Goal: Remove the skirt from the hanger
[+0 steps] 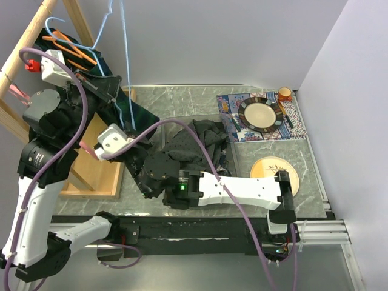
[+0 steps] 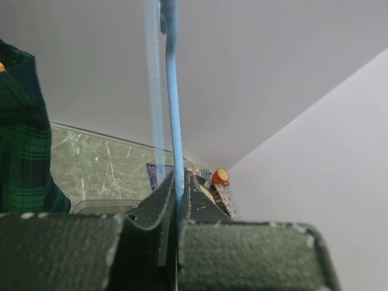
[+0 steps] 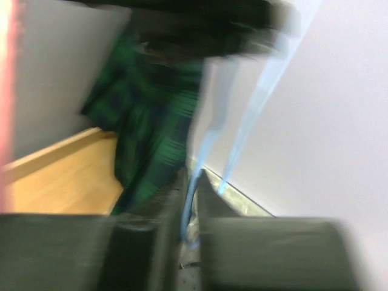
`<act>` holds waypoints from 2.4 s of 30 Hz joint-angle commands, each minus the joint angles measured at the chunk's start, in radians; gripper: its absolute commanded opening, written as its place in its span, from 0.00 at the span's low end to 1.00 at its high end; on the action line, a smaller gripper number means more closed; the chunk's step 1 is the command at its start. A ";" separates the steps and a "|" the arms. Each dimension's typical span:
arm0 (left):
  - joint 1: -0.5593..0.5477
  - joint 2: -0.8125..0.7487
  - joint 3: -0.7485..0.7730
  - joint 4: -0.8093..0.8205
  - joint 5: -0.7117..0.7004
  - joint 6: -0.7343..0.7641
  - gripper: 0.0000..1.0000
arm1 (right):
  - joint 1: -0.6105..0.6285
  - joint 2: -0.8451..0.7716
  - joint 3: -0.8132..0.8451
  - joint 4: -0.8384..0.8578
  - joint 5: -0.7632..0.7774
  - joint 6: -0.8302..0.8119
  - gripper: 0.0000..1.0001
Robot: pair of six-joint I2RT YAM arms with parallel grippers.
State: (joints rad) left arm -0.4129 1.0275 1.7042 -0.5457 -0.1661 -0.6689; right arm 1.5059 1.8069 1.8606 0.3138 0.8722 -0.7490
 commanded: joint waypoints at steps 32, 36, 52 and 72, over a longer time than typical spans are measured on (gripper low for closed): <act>-0.001 -0.219 0.142 0.219 0.429 0.072 0.97 | -0.128 -0.383 -0.006 -0.562 -0.500 0.783 0.00; 0.000 -0.199 0.224 0.181 0.384 0.058 0.97 | -0.150 -0.273 0.101 -0.639 -0.521 0.812 0.00; -0.001 -0.219 0.195 0.224 0.349 0.026 0.97 | -0.197 0.006 0.411 -0.612 -0.567 0.731 0.00; 0.000 -0.218 0.186 0.201 0.359 0.051 0.97 | -0.199 0.258 0.508 -0.510 -0.484 0.632 0.00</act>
State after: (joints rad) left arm -0.4118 0.7959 1.8622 -0.3374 0.1875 -0.6464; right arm 1.3109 2.0701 2.3299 -0.2623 0.3779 -0.0917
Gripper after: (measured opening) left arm 0.969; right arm 0.027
